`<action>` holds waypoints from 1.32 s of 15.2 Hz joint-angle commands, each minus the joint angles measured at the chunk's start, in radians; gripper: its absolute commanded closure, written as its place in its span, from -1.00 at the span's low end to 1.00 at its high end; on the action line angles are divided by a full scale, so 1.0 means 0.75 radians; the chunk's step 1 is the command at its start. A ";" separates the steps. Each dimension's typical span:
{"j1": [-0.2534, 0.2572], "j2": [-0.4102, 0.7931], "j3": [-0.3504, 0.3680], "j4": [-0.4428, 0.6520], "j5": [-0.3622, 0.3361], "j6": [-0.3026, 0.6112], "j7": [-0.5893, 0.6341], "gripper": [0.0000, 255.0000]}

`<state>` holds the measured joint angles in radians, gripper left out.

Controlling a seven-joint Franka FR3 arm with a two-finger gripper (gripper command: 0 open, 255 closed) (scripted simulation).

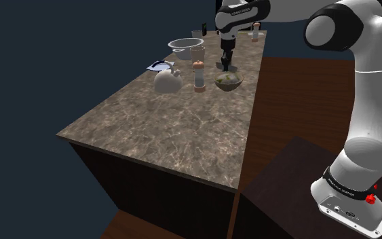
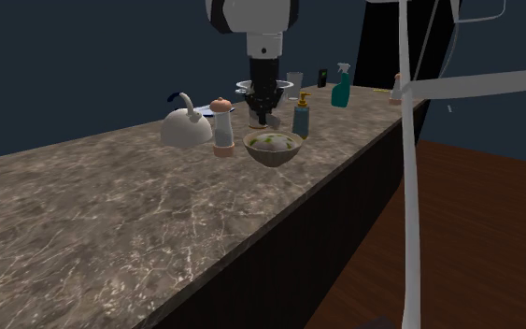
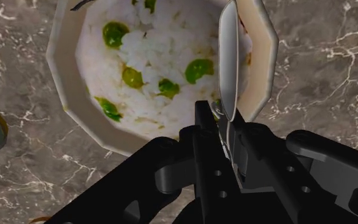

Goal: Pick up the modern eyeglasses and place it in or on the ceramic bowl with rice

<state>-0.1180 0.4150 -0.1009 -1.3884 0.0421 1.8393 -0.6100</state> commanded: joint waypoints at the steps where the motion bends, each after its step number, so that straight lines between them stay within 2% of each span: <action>1: 0.000 0.000 0.000 -0.037 0.001 0.038 -0.002 1.00; 6: 0.001 0.009 0.001 -0.105 0.002 0.114 -0.004 1.00; 13: 0.001 0.009 0.001 -0.104 0.002 0.114 -0.004 1.00; 14: 0.001 0.009 0.001 -0.104 0.002 0.114 -0.004 -1.00; 19: 0.001 0.009 0.001 -0.104 0.002 0.114 -0.004 -1.00; 20: 0.000 0.001 0.000 -0.072 0.001 0.073 -0.003 -1.00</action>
<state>-0.1178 0.4241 -0.1003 -1.4475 0.0436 1.9081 -0.6120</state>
